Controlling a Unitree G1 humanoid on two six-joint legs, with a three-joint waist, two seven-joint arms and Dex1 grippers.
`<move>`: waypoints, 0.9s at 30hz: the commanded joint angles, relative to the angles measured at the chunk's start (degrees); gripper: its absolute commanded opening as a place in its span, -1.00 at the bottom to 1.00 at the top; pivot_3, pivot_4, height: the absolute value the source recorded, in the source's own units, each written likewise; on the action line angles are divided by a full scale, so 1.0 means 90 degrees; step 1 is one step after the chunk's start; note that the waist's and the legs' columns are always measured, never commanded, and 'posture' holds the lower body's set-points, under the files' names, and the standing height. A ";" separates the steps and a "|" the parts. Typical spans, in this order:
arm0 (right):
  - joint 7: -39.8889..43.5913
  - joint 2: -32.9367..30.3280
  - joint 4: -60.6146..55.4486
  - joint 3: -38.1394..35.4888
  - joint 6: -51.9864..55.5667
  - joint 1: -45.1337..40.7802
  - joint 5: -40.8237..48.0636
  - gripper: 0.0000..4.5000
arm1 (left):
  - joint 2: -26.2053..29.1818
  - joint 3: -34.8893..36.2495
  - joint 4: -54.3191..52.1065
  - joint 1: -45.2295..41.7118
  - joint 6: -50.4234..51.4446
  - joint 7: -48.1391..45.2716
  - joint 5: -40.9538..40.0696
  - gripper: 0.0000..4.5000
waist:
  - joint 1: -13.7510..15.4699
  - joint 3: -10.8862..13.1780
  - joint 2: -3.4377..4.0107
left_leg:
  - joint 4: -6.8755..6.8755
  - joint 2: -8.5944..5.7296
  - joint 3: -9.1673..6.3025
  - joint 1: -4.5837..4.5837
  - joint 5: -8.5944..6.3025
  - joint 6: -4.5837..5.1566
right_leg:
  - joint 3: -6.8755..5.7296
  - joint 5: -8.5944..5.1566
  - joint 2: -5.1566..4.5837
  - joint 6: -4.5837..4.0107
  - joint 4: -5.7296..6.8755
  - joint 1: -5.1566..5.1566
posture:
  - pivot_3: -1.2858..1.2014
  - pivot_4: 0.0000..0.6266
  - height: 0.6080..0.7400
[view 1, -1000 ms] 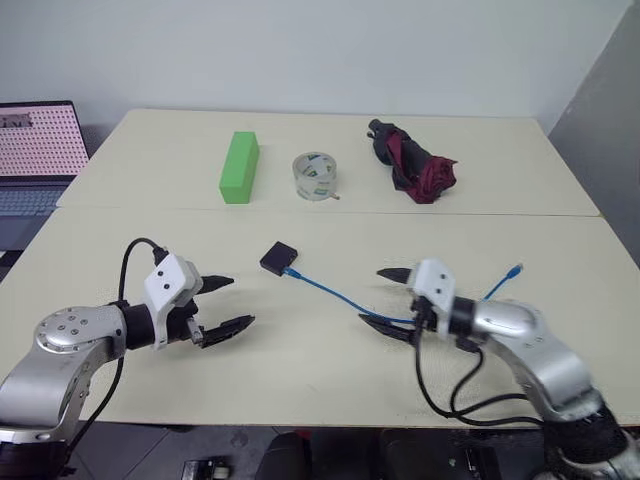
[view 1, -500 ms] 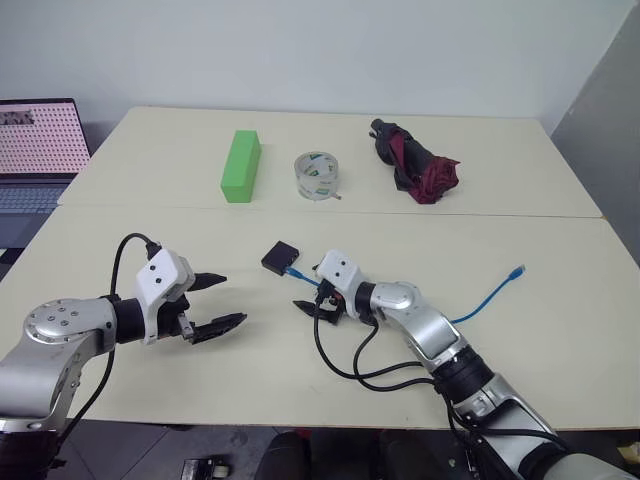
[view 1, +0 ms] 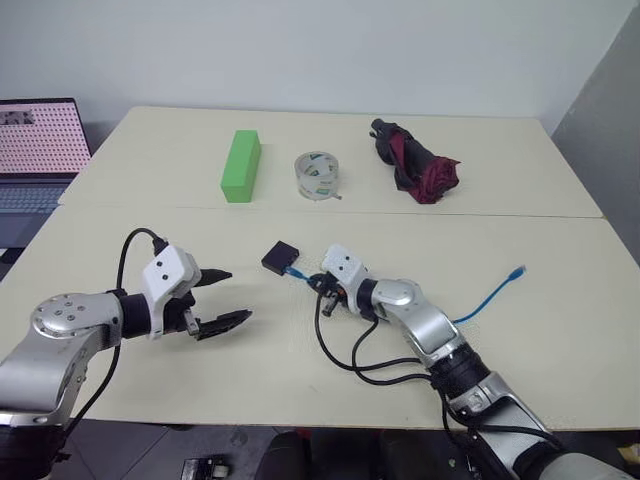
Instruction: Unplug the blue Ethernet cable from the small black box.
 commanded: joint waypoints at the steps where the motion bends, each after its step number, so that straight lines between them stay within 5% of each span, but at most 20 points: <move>1: 0.0345 -0.0816 -0.1320 -0.0390 0.0451 0.0638 0.0119 -0.99 | 0.0072 -0.0005 -0.0146 -0.0126 -0.0041 -0.0032 -0.0008 1.00 | 0.0019 0.0000 0.0000 | 0.0000 0.0000 -0.0001 -0.0002 0.0000 0.0000 | 0.0000 0.0000 0.0000 0.0000 -0.0001 0.0000 | 0.03 -0.52 1.00; 9: 0.0905 -0.2327 -0.3490 -0.0747 0.1354 0.1821 0.0493 -0.99 | -0.0114 -0.0394 -0.0290 -0.0325 0.0058 -0.0061 -0.0107 1.00 | 0.0016 0.0001 0.0002 | 0.0000 -0.0001 -0.0005 0.0004 -0.0013 0.0024 | -0.0001 0.0000 0.0002 0.0000 -0.0011 0.0014 | 0.03 -0.52 1.00; 13: 0.0761 -0.2267 -0.3592 -0.0776 0.1625 0.1894 0.0616 -0.75 | -0.0188 -0.0626 -0.0434 -0.0439 0.0161 -0.0136 -0.0206 1.00 | 0.0008 0.0001 0.0002 | 0.0000 0.0000 -0.0005 0.0004 -0.0013 0.0024 | 0.0002 0.0000 0.0006 0.0000 -0.0011 0.0014 | 0.03 -0.52 1.00; 20: 0.0372 -0.1721 -0.3514 -0.0790 0.1951 0.1727 0.0693 -0.05 | -0.0083 -0.0750 -0.0676 -0.0322 0.0265 -0.0401 -0.0365 1.00 | 0.0003 0.0002 0.0003 | 0.0000 0.0001 -0.0005 0.0003 -0.0011 0.0019 | 0.0003 0.0000 0.0007 0.0000 -0.0011 0.0013 | 0.03 -0.52 1.00; 27: 0.0191 -0.1389 -0.2904 -0.0558 0.1817 0.1424 0.0584 -0.05 | -0.0238 -0.0919 -0.0891 -0.0333 0.0360 -0.0355 -0.0410 1.00 | 0.0006 0.0002 0.0003 | 0.0001 -0.0002 -0.0005 0.0004 -0.0011 0.0020 | 0.0004 0.0000 0.0006 0.0000 -0.0014 0.0017 | 0.03 -0.52 1.00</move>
